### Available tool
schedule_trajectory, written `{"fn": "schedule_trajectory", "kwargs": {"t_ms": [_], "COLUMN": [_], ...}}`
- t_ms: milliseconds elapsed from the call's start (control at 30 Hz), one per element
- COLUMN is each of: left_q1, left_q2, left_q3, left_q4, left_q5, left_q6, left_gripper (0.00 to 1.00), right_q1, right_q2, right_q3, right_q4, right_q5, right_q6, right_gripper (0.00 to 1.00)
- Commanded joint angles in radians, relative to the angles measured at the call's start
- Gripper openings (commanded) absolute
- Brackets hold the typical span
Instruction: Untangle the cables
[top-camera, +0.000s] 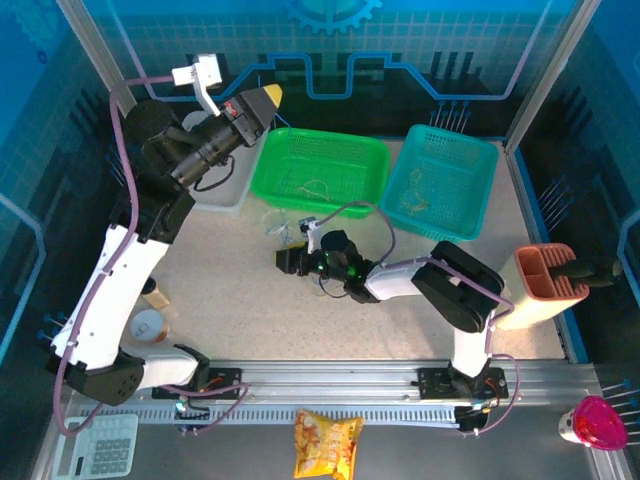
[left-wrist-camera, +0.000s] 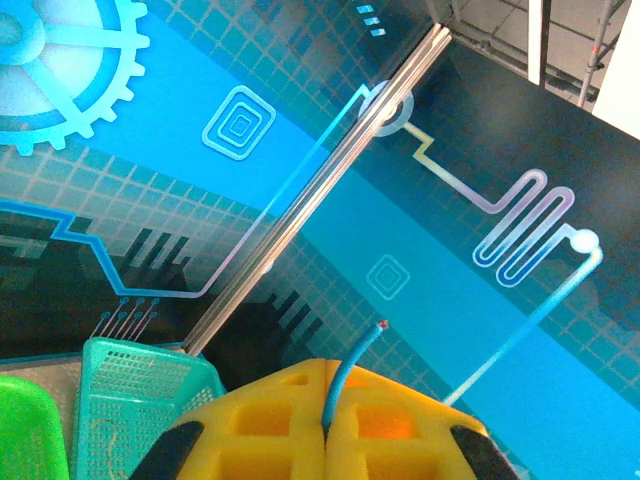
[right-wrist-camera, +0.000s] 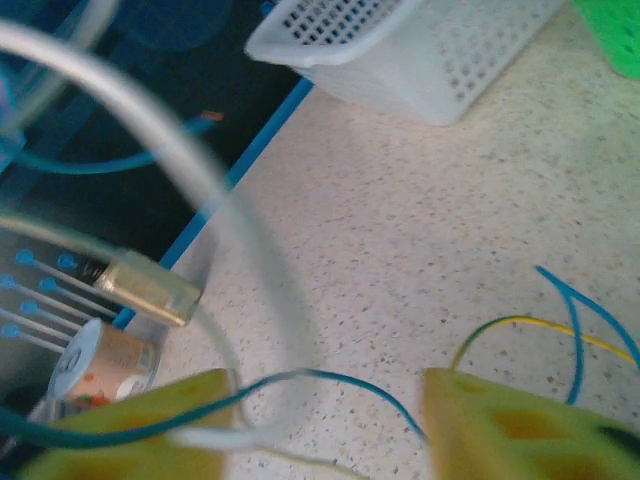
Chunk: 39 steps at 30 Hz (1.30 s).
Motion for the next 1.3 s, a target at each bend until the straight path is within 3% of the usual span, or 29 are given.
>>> {"fn": "schedule_trajectory", "kwargs": {"t_ms": [0, 33, 333, 700, 967, 1167, 1267], "left_q1": [-0.008, -0.009, -0.008, 0.003, 0.005, 0.023, 0.041], "left_q2": [0.019, 0.026, 0.133, 0.293, 0.210, 0.142, 0.132], "left_q3": [0.067, 0.085, 0.377, 0.783, 0.580, 0.407, 0.362], "left_q4": [0.041, 0.037, -0.065, -0.189, -0.163, -0.175, -0.186], "left_q5": [-0.006, -0.003, -0.007, -0.031, -0.059, -0.151, -0.200], "left_q6": [-0.020, -0.020, 0.038, 0.087, 0.121, 0.227, 0.280], "left_gripper": [0.00, 0.00, 0.00, 0.00, 0.00, 0.00, 0.00], "right_q1": [0.005, 0.003, -0.008, -0.030, -0.035, -0.032, -0.030], "right_q2": [0.045, 0.051, 0.060, 0.112, 0.057, -0.029, -0.078], "right_q3": [0.041, 0.041, -0.033, -0.113, -0.109, -0.123, -0.122], "right_q4": [0.082, 0.081, 0.040, 0.132, 0.119, 0.069, 0.008], "right_q5": [0.069, 0.067, 0.085, 0.090, 0.042, 0.027, 0.027], "right_q6": [0.045, 0.051, 0.075, 0.146, 0.137, 0.121, 0.105], "right_gripper": [0.06, 0.00, 0.00, 0.00, 0.00, 0.00, 0.24]}}
